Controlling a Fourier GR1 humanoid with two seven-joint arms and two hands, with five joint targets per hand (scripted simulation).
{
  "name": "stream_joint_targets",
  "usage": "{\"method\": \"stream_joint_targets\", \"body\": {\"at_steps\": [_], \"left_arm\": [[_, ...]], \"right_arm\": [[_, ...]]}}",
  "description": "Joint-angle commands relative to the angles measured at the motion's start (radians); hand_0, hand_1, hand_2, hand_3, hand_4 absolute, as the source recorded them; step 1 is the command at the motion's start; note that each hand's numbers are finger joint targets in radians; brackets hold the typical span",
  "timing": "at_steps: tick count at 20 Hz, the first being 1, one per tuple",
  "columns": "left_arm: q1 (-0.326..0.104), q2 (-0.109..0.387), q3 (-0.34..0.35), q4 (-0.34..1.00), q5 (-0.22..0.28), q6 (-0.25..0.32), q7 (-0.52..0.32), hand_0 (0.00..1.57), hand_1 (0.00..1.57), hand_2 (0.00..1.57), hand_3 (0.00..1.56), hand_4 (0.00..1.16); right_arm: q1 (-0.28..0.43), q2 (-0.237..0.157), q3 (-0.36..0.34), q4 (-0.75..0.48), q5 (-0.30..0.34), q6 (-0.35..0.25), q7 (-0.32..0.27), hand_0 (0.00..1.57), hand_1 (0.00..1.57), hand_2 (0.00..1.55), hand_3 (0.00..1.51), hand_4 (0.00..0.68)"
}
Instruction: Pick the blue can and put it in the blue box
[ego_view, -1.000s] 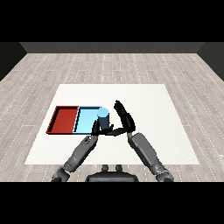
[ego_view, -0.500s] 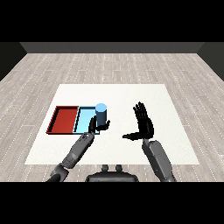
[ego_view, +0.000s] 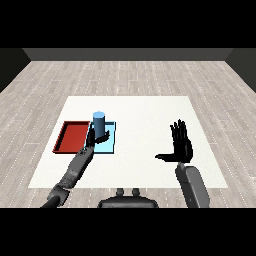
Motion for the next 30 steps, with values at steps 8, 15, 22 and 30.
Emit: {"method": "stream_joint_targets", "body": {"at_steps": [8,15,22,30], "left_arm": [[-0.199,0.089,0.114,0.425,-0.039,-0.018,0.101,1.57,1.57,1.57,1.49,1.05],[-0.277,0.079,0.083,0.651,-0.115,-0.029,0.174,1.56,1.56,1.47,1.29,0.97],[-0.29,-0.008,0.049,0.756,-0.164,-0.022,0.248,1.5,1.5,1.4,0.54,0.85],[-0.271,-0.007,0.049,0.773,-0.181,-0.068,0.276,0.0,0.0,0.0,0.0,0.59]], "right_arm": [[-0.084,0.028,-0.032,0.12,0.045,-0.017,0.003,0.0,0.0,0.0,0.0,0.0],[-0.079,0.029,-0.086,0.154,0.0,0.007,0.005,0.0,0.0,0.0,0.0,0.0],[-0.059,0.037,-0.1,0.224,-0.007,0.063,-0.056,0.0,0.0,0.0,0.0,0.0],[-0.068,0.068,-0.081,0.213,0.012,0.04,-0.046,0.0,0.0,0.0,0.0,0.0]]}}
